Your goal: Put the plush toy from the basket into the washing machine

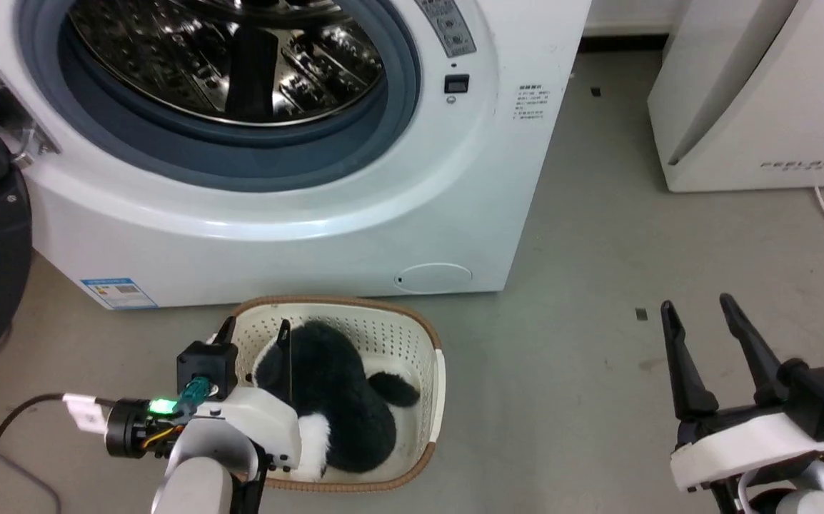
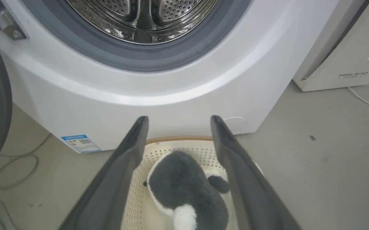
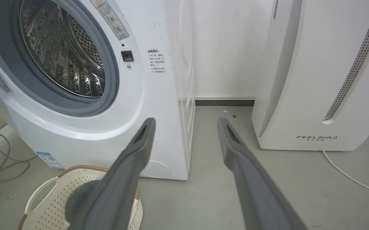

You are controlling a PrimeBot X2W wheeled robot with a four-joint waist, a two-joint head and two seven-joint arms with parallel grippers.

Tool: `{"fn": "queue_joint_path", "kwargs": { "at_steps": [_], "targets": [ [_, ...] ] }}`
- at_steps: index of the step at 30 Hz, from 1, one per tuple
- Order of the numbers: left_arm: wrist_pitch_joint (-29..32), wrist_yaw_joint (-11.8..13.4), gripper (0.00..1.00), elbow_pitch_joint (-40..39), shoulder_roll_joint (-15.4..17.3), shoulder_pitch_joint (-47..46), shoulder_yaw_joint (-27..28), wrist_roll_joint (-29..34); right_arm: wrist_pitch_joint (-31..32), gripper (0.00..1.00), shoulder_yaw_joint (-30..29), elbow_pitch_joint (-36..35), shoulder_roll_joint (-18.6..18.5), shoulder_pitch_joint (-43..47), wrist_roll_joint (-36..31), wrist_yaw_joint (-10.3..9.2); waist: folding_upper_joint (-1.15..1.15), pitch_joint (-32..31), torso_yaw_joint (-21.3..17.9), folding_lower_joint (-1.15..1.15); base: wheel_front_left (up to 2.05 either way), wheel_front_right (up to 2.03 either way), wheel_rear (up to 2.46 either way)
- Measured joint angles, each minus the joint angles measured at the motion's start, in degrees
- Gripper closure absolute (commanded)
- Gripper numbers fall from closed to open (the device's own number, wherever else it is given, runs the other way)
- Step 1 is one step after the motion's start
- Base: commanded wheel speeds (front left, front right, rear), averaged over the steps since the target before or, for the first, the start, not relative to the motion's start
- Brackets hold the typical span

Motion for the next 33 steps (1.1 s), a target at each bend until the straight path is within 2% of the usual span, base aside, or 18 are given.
{"fn": "queue_joint_path", "kwargs": {
  "at_steps": [14,33],
  "targets": [
    [2.3,-1.7,0.00,12.0,1.7,-8.1,-1.0,-1.1,-1.6,0.00,0.1,-1.7,0.0,-3.1,2.9,0.00,0.00,8.0,-2.2,0.00,0.00,0.00,0.00],
    [8.0,-1.2,0.00,23.3,5.3,-19.3,-1.9,-3.7,-3.9,0.00,-0.6,-4.0,0.0,-7.6,6.5,0.00,0.00,20.2,-4.7,0.00,0.00,0.00,0.00]
  ]
}}
